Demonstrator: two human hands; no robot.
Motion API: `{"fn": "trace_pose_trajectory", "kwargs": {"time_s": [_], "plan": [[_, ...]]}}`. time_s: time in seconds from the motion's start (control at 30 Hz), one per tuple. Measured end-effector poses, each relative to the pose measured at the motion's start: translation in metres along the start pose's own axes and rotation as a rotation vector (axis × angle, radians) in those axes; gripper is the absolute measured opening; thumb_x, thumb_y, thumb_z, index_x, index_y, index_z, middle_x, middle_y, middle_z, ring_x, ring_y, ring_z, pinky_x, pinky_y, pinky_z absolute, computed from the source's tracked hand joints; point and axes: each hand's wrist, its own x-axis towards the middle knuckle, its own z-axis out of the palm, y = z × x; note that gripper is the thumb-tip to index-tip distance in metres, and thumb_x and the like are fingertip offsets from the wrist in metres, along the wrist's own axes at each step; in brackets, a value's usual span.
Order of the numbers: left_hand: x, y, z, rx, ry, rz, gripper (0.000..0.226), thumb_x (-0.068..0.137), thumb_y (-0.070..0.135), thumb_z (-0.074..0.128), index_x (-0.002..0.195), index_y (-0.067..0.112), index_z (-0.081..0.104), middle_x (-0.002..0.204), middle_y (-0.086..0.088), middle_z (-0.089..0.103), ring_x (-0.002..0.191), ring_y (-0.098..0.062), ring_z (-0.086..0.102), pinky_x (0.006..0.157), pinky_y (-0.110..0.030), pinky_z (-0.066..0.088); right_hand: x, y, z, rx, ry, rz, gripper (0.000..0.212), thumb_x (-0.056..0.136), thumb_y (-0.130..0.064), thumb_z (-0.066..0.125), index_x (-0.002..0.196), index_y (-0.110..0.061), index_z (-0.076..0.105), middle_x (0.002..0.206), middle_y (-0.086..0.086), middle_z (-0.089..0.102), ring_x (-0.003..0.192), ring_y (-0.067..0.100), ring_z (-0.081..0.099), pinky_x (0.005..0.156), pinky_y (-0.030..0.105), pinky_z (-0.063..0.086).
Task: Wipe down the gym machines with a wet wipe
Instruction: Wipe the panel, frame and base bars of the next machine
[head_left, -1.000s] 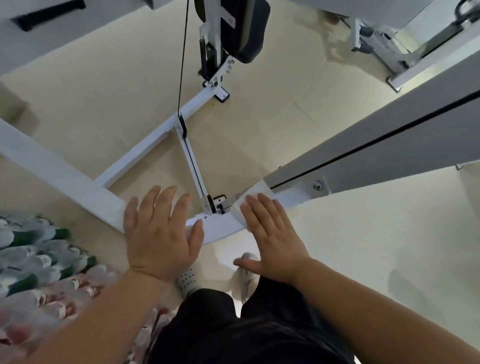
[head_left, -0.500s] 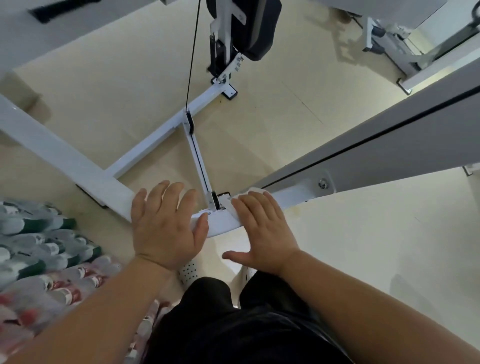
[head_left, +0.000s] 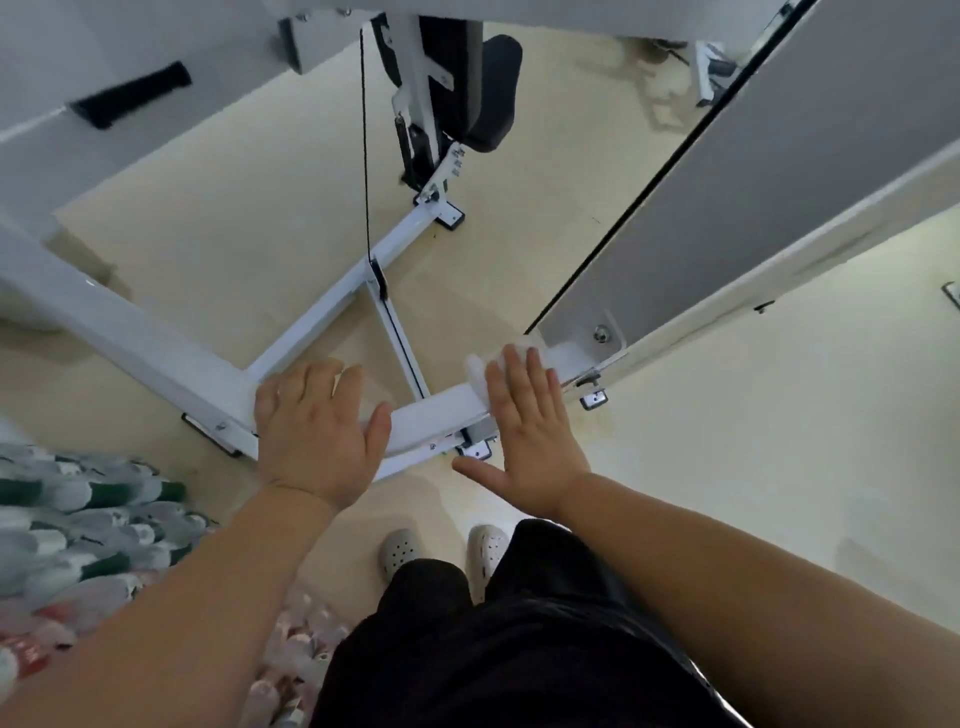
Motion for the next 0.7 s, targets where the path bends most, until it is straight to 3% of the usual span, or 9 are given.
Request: {"fn": "trace_pose_trajectory", "kwargs": {"time_s": [0.2,0.3,0.37,0.47,0.7], "plan": [[0.002,0.007,-0.006,0.006,-0.080,-0.017,0.057,0.094,0.045,0.029,0.120,0.007,0.062,0.121,-0.015,0.061,0.116,-0.038,0.050,0.100,-0.053,0.037,0.012,-0.015,0.010,0.382,0.173,0.314,0.103,0.090,-0.079,0.006,0.158,-0.006,-0.019,0.162,0.014,-0.036,0.145,0.026,-0.042,0.122,0.041,-0.020],[0.001,0.023,-0.009,-0.099,-0.051,0.062,0.050,0.096,0.036,0.033,0.124,0.007,0.062,0.121,-0.017,0.063,0.112,-0.039,0.055,0.098,-0.052,0.044,0.014,-0.018,0.017,0.473,0.242,0.336,0.096,0.096,-0.071,0.016,0.157,-0.005,-0.018,0.162,0.015,-0.035,0.147,0.026,-0.039,0.124,0.042,-0.017],[0.001,0.045,-0.009,-0.144,-0.126,0.058,0.052,0.098,0.040,0.029,0.134,0.014,0.057,0.129,-0.011,0.062,0.118,-0.035,0.054,0.100,-0.050,0.043,0.005,-0.021,0.026,0.541,0.283,0.295,0.094,0.098,-0.068,0.023,0.154,-0.006,-0.019,0.161,0.014,-0.035,0.148,0.027,-0.036,0.125,0.043,-0.013],[0.003,0.062,-0.007,-0.041,-0.260,0.004,0.067,0.094,0.056,0.012,0.145,0.030,0.046,0.149,0.001,0.050,0.137,-0.026,0.042,0.110,-0.052,0.033,-0.003,-0.032,0.033,0.741,0.277,0.275,0.095,0.098,-0.068,0.028,0.151,-0.009,-0.024,0.159,0.009,-0.040,0.147,0.025,-0.039,0.126,0.043,-0.011],[0.009,0.051,-0.008,-0.075,-0.438,-0.041,0.078,0.087,0.068,0.001,0.154,0.041,0.030,0.164,0.009,0.026,0.150,-0.013,0.018,0.122,-0.048,0.014,0.034,-0.034,-0.007,1.192,0.440,0.591,0.099,0.101,-0.059,0.042,0.157,-0.007,-0.021,0.157,0.000,-0.045,0.148,0.021,-0.037,0.125,0.039,-0.012]]}}
